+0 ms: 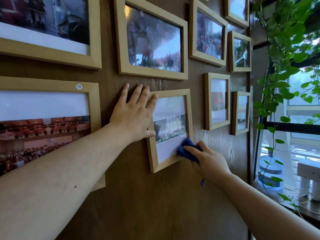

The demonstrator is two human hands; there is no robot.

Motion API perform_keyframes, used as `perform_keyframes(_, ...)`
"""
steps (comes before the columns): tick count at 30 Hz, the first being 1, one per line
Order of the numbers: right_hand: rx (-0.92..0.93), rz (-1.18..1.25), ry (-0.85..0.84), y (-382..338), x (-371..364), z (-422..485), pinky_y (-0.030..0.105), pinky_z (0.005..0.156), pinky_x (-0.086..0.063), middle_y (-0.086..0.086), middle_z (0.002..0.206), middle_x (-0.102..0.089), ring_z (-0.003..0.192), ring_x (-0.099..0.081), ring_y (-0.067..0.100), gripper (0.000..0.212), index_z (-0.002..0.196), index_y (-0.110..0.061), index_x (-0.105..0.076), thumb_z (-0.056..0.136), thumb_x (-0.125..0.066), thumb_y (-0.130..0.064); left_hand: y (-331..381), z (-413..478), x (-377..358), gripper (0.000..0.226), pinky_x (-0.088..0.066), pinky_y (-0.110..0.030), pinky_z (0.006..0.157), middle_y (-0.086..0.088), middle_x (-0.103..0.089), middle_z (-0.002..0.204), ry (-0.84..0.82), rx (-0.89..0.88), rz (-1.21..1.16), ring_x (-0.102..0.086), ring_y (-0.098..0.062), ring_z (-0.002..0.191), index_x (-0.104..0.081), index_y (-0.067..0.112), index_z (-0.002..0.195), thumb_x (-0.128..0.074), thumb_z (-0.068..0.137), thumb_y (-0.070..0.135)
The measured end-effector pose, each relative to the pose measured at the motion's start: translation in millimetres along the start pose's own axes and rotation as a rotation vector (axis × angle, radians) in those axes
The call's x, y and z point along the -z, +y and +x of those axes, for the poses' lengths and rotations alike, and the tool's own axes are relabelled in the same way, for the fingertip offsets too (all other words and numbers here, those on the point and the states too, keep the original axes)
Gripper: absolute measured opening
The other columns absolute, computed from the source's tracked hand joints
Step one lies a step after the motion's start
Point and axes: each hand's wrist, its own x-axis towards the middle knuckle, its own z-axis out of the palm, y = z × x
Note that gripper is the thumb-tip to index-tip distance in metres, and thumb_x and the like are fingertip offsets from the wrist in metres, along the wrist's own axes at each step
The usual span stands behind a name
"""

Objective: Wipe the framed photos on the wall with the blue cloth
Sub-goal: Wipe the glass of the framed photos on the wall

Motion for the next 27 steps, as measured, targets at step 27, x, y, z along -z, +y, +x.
perform_keyframes(27, 0.240, 0.281, 0.659, -73, 201, 207, 0.023, 0.049, -0.034, 0.000, 0.113, -0.046, 0.076, -0.049, 0.016, 0.052, 0.133, -0.041, -0.032, 0.083, -0.046, -0.042, -101, 37, 99, 0.087, -0.019, -0.054, 0.116, -0.018, -0.026, 0.154, 0.230, 0.209, 0.086, -0.016, -0.032, 0.144, -0.025, 0.011, 0.145, -0.029, 0.082, 0.071)
